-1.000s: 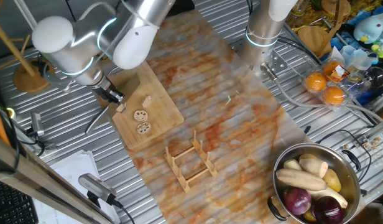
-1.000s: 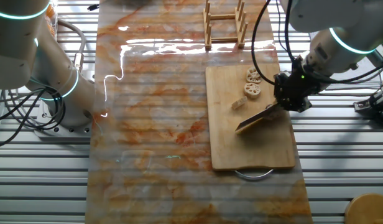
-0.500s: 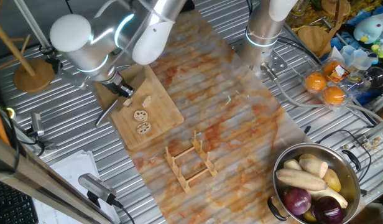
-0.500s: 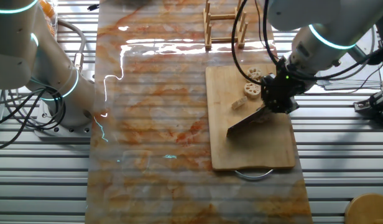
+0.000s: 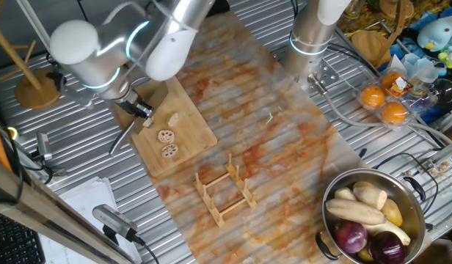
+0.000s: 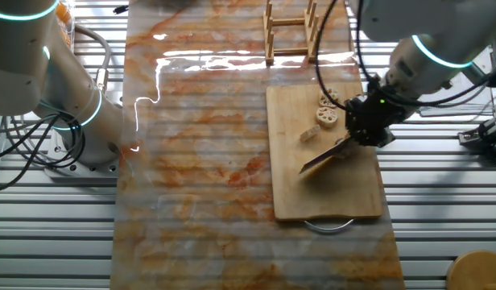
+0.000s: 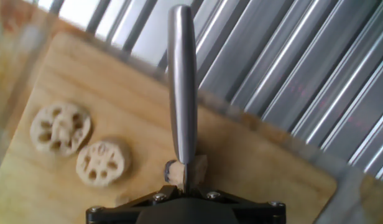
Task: Slice the lotus root
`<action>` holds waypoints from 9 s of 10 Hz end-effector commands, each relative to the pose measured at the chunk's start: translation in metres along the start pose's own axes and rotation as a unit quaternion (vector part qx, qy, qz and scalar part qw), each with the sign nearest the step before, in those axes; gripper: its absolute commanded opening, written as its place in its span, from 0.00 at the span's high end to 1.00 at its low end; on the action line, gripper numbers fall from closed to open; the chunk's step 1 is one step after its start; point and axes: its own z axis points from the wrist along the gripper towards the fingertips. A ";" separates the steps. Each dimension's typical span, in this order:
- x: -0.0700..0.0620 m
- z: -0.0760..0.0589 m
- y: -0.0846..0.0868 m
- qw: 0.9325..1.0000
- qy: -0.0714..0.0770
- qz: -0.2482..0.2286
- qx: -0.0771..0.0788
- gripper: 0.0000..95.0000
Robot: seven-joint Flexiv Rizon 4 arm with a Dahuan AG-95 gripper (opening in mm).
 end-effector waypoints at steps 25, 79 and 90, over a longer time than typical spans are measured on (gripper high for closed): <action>0.058 0.107 0.010 0.999 -0.037 -0.002 -0.020 1.00; 0.043 0.033 0.002 0.999 -0.044 0.016 -0.019 1.00; 0.041 0.017 0.010 0.995 -0.100 0.006 0.021 0.80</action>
